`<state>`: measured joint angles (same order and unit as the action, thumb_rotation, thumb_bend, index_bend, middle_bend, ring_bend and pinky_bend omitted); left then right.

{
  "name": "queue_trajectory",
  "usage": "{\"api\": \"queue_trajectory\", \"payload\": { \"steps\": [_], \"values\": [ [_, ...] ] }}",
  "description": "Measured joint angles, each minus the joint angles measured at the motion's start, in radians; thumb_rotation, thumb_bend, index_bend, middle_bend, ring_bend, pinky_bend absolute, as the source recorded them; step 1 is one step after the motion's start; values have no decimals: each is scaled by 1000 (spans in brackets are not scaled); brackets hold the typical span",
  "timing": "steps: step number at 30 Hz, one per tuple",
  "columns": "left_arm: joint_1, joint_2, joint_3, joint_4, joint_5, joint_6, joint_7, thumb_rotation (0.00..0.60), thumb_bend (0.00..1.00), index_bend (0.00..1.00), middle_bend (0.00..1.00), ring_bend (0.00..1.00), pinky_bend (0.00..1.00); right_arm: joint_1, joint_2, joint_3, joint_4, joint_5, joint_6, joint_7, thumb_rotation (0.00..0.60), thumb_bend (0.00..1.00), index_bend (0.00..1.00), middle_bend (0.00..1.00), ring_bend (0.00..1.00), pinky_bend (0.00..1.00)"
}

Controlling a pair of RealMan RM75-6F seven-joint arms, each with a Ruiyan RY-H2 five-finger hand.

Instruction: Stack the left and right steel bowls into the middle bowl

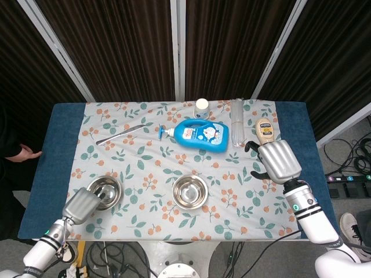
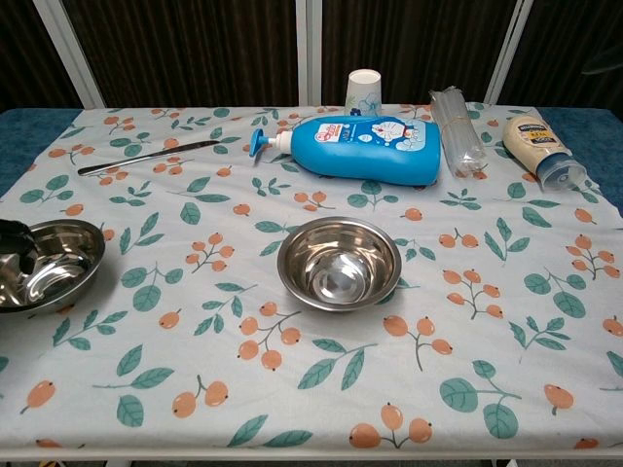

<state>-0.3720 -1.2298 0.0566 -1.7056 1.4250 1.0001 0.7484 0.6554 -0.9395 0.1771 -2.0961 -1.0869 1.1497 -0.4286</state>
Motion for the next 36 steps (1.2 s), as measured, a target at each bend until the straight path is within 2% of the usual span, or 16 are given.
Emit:
{"api": "queue_trajectory", "payload": {
  "steps": [9,23,36],
  "values": [
    [-7,-59,8,62,1,19,12,600,222,491,464,791,865,-9,8,0,10,7,-9,5,600,0,406,950,939,835],
    [-18,-137,24,166,31,34,-12,600,257,539,516,823,890,-17,14,6,23,21,-20,13,600,0,406,950,939,835],
    [-19,-208,30,264,65,67,-31,600,321,646,646,899,968,-28,26,7,37,24,-31,36,600,0,406,950,939,835]
  ]
}}
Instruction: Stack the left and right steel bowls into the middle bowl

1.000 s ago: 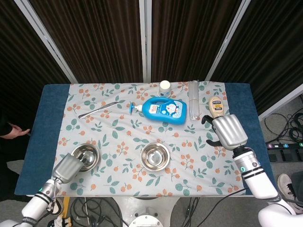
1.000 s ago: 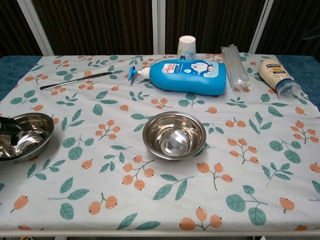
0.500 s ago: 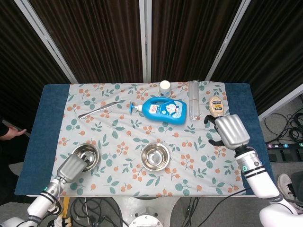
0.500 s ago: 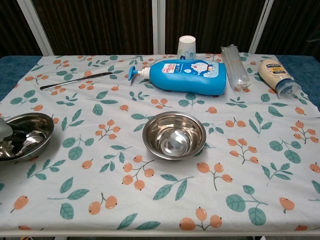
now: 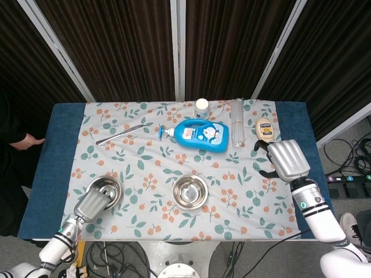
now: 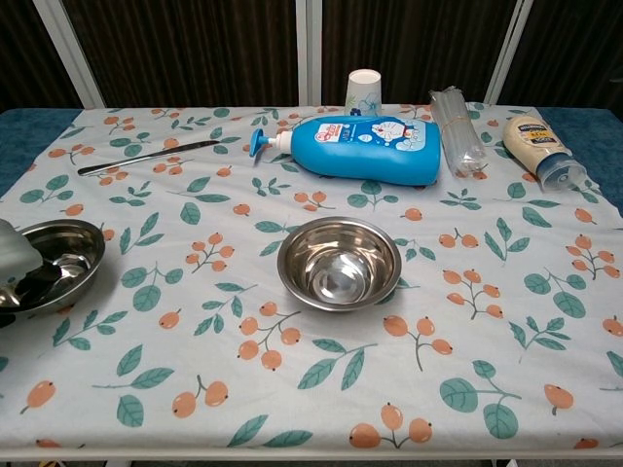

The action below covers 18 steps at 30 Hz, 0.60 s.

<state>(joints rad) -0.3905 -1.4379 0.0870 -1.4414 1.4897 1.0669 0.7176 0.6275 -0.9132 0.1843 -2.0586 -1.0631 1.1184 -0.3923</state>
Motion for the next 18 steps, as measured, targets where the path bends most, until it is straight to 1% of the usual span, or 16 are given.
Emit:
{"api": "queue_trajectory", "payload": {
  "steps": [9,18],
  "values": [
    [2,-15,4,30,21,22,-15,600,339,696,707,927,991,-7,4,-2,12,1,-10,13,600,0,405,950,938,835],
    [-2,-19,8,41,36,27,-25,600,353,712,730,935,997,-12,8,-2,16,5,-14,18,600,0,402,950,938,835]
  ]
}}
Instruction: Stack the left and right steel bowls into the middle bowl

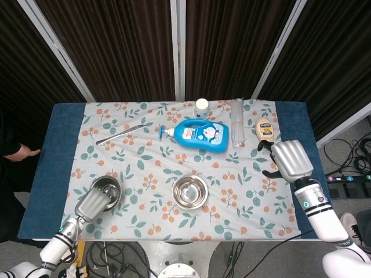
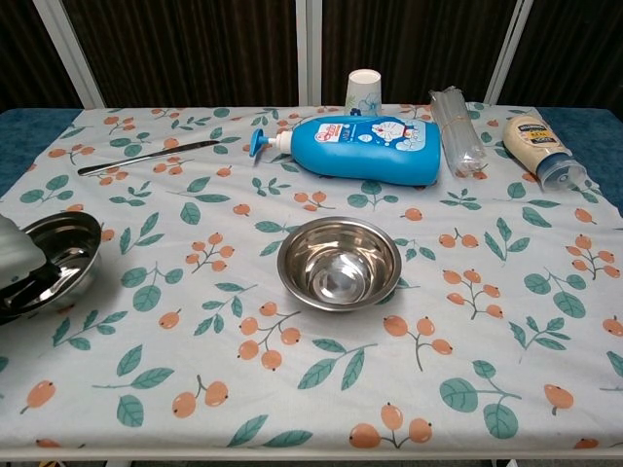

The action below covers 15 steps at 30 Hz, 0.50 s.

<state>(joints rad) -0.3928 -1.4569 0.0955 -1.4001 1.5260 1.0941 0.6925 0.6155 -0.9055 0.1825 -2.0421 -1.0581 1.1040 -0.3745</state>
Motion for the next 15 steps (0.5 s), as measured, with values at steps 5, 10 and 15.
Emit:
{"api": "queue_trajectory", "payload": {
  "steps": [5,10,15],
  "values": [
    [0,0,-1,-4,13,14,-9,600,354,715,733,939,997,-1,4,4,-1,3,0,2,600,0,401,950,938,835],
    [-18,13,-19,-51,23,17,0,600,355,716,733,944,997,-1,10,15,-6,3,7,9,600,0,401,950,939,835],
    [-68,24,-59,-150,37,0,44,600,354,719,736,947,997,-9,21,32,-16,-8,33,30,600,0,401,950,939,835]
  ]
}}
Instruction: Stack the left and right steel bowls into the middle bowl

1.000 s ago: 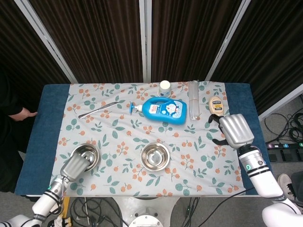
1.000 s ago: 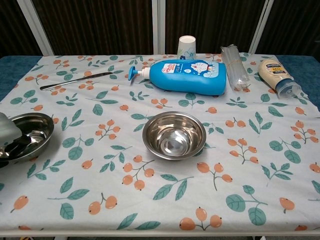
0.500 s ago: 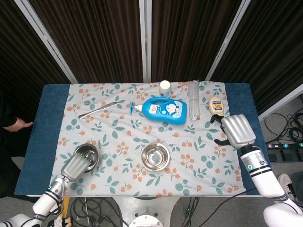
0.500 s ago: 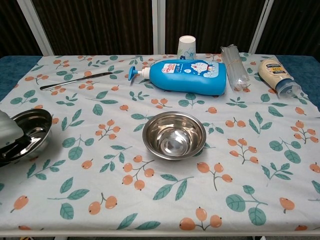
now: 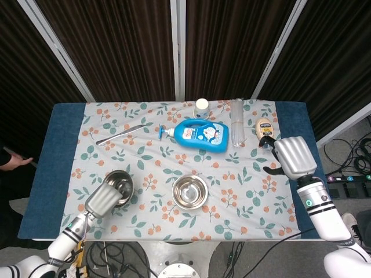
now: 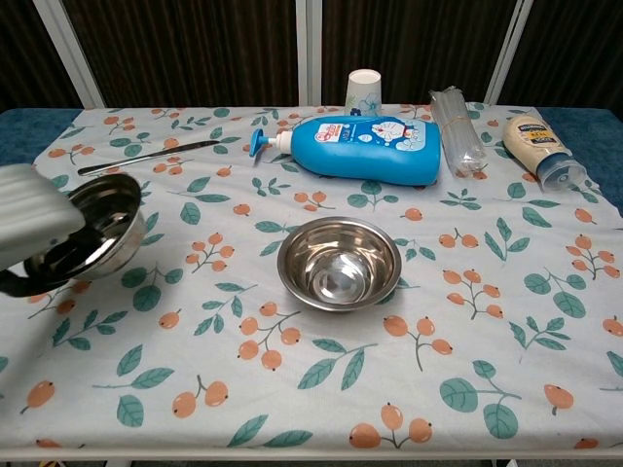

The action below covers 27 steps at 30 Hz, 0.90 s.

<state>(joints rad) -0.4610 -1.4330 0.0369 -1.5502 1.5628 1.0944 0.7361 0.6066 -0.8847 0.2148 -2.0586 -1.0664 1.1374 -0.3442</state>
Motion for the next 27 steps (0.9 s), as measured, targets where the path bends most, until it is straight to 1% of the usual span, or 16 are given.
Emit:
{"api": "queue_trajectory", "payload": {
  "steps": [4,8,10,13,18,21,27],
  "values": [
    [-61,-19,-47,-66,-8,-53,59,600,355,720,736,947,997,-13,24,14,-15,-9,22,20,600,0,402,950,938,835],
    [-119,-83,-85,-93,-51,-120,131,600,355,721,737,947,997,-27,54,20,-33,-15,34,29,600,0,401,950,939,835],
    [-140,-117,-96,-93,-72,-143,156,600,355,721,738,948,997,-35,69,24,-41,-20,41,38,600,0,401,950,938,835],
    [-170,-174,-109,-79,-105,-173,182,600,355,722,738,947,997,-45,87,30,-48,-27,49,55,600,0,401,950,939,835],
    [-224,-255,-130,-19,-144,-204,207,600,357,722,738,948,997,-60,105,37,-49,-33,59,75,600,0,401,950,938,835],
    [-253,-282,-143,8,-150,-209,209,600,357,722,738,947,997,-64,108,39,-44,-31,59,82,600,0,401,950,938,835],
    [-295,-308,-159,31,-169,-220,212,600,357,723,738,948,997,-70,111,47,-35,-28,59,99,600,0,401,950,939,835]
  ]
}}
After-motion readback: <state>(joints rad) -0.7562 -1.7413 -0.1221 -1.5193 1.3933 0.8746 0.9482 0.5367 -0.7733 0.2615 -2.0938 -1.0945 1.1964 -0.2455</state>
